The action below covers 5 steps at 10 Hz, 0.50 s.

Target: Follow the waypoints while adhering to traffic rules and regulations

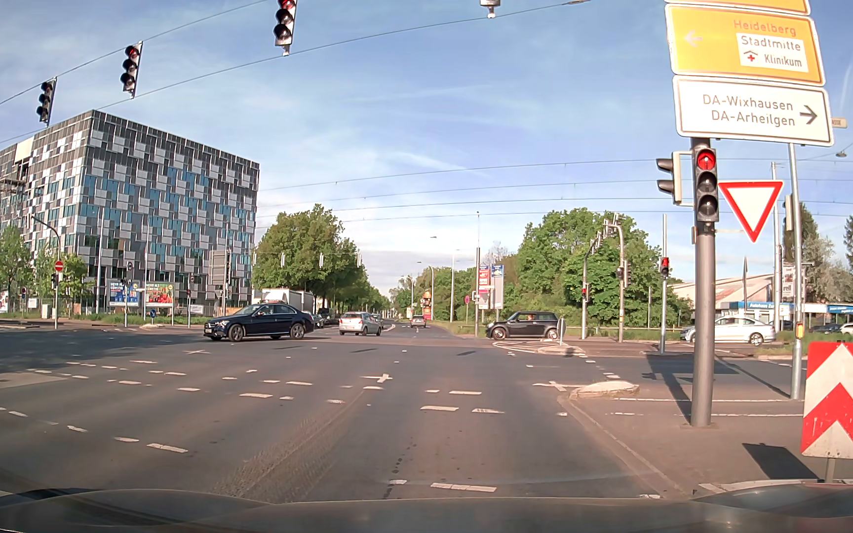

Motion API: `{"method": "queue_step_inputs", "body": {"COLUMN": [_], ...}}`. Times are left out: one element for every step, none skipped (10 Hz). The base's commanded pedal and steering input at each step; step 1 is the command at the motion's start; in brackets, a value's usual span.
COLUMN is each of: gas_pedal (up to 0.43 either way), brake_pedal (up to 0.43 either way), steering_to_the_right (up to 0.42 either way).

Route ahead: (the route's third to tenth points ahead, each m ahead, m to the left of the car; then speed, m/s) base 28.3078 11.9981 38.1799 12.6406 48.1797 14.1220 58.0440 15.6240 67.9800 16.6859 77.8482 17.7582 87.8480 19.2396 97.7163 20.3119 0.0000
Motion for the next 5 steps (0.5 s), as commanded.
{"method": "queue_step_inputs", "body": {"gas_pedal": [0.0, 0.0, 0.0, 0.0, 0.0], "brake_pedal": [0.085, 0.085, 0.085, 0.079, 0.085], "steering_to_the_right": [-0.015, -0.015, -0.015, -0.015, -0.015]}}
